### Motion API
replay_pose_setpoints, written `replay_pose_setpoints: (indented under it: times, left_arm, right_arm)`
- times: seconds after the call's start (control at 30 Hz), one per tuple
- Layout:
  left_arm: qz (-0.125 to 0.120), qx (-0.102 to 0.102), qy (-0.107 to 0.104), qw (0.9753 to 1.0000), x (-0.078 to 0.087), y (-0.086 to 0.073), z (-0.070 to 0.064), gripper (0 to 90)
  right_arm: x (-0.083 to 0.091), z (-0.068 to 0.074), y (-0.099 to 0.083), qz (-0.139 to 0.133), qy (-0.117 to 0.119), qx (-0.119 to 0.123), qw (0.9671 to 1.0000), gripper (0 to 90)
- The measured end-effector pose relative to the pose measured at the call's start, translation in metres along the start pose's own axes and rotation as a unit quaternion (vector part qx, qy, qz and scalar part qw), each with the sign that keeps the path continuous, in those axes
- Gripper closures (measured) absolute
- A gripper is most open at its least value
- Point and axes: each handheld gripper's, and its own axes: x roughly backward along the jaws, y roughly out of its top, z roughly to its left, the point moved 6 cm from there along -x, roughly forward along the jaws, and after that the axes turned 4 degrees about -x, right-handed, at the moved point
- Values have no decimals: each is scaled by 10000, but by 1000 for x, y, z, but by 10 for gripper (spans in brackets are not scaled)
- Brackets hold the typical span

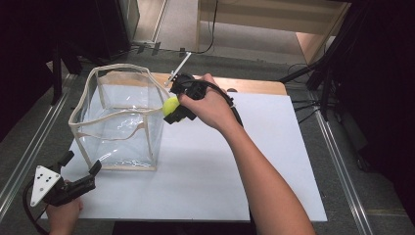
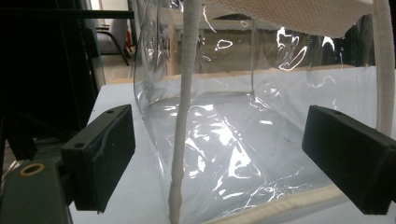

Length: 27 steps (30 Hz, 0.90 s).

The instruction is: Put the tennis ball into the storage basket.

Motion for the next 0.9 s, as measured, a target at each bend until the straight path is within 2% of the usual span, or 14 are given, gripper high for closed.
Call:
replay_pose_setpoints:
  times: [0.27,0.7,0.77,0.9]
  left_arm:
    - [-29,18,0,10000,0,0,1,98]
    - [-16,37,-3,10000,-1,0,1,98]
    - [-20,36,4,10000,-1,0,1,98]
    - [-14,37,10,10000,0,0,0,98]
  right_arm:
    - [1,-3,3,-17,-9,-88,10000,229]
    - [11,-8,15,23,-143,-66,9999,229]
    - [13,-8,18,-43,-91,-83,9999,229]
    - [14,-8,24,-7,-129,-23,9999,229]
